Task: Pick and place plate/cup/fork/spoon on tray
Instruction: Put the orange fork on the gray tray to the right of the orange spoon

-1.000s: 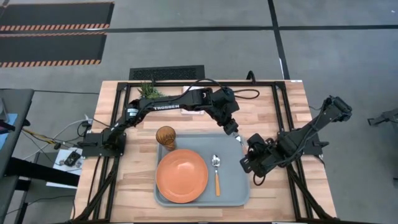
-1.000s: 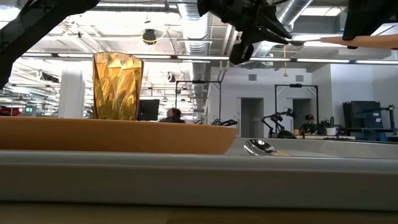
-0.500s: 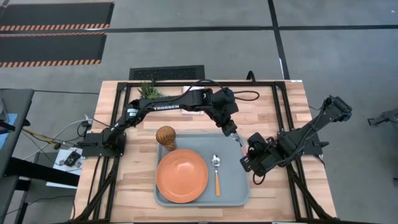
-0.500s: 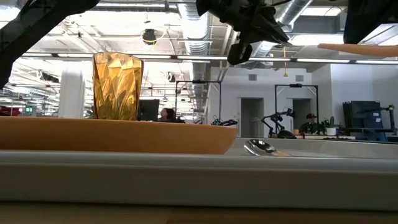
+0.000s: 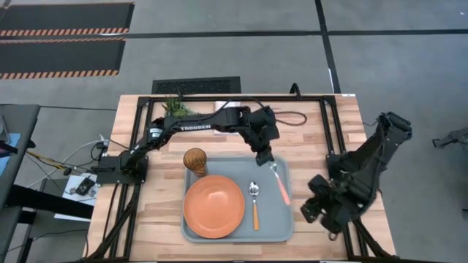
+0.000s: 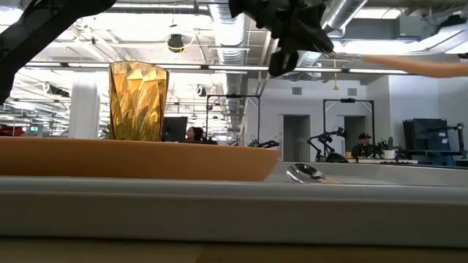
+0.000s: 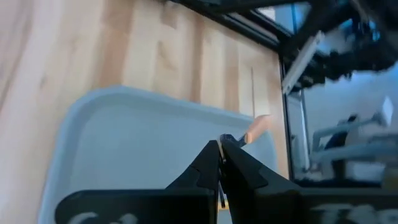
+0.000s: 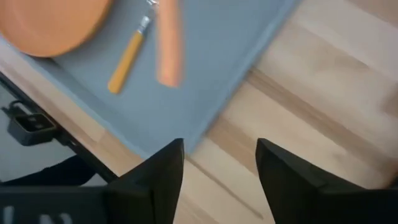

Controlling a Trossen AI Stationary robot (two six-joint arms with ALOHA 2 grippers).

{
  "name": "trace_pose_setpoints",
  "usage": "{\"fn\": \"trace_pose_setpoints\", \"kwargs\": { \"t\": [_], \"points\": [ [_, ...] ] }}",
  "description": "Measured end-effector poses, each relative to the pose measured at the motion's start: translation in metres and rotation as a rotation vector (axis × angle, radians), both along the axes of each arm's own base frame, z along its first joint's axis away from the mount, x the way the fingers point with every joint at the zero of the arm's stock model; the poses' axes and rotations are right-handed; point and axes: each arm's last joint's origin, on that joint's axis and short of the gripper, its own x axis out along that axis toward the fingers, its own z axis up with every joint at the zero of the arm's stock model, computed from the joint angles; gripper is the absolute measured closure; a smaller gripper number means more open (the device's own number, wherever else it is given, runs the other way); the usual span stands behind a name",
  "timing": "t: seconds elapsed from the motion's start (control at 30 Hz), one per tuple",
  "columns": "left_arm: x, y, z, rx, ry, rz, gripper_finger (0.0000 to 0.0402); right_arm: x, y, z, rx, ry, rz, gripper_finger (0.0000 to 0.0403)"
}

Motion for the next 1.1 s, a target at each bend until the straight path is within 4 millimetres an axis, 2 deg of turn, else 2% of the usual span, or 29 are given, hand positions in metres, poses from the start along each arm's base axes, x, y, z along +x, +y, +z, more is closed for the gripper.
{"fn": "trace_pose_setpoints", "kwargs": {
  "t": [0.1,0.23,0.37,0.5,0.77,0.93,1.1],
  "points": [
    [0.006,-0.014,-0.01,0.026,-0.009,-0.066,0.0401,-0.014,0.007,-0.002,0.005,0.019,-0.042,0.0175],
    [0.02,-0.033,-0.042,0.027,0.021,-0.131,0.0401,-0.027,0.012,-0.002,0.005,0.015,-0.094,0.0178],
    [0.029,-0.046,-0.074,-0.046,0.075,-0.202,0.0401,-0.032,0.015,-0.002,0.014,-0.003,-0.11,0.0185],
    [0.032,-0.055,-0.094,-0.044,0.118,-0.242,0.0401,-0.032,0.015,-0.002,0.01,-0.017,-0.108,0.0188],
    [0.036,-0.058,-0.098,-0.02,0.083,-0.25,0.0401,-0.032,0.014,-0.002,-0.008,-0.015,-0.1,0.0188],
    [0.035,-0.057,-0.112,-0.027,0.122,-0.291,0.0402,-0.032,0.013,-0.002,-0.012,-0.013,-0.1,0.0188],
    [0.036,-0.049,-0.109,0.046,0.086,-0.285,0.0401,-0.032,0.013,-0.006,-0.016,-0.011,-0.1,0.0188]
  ]
}}
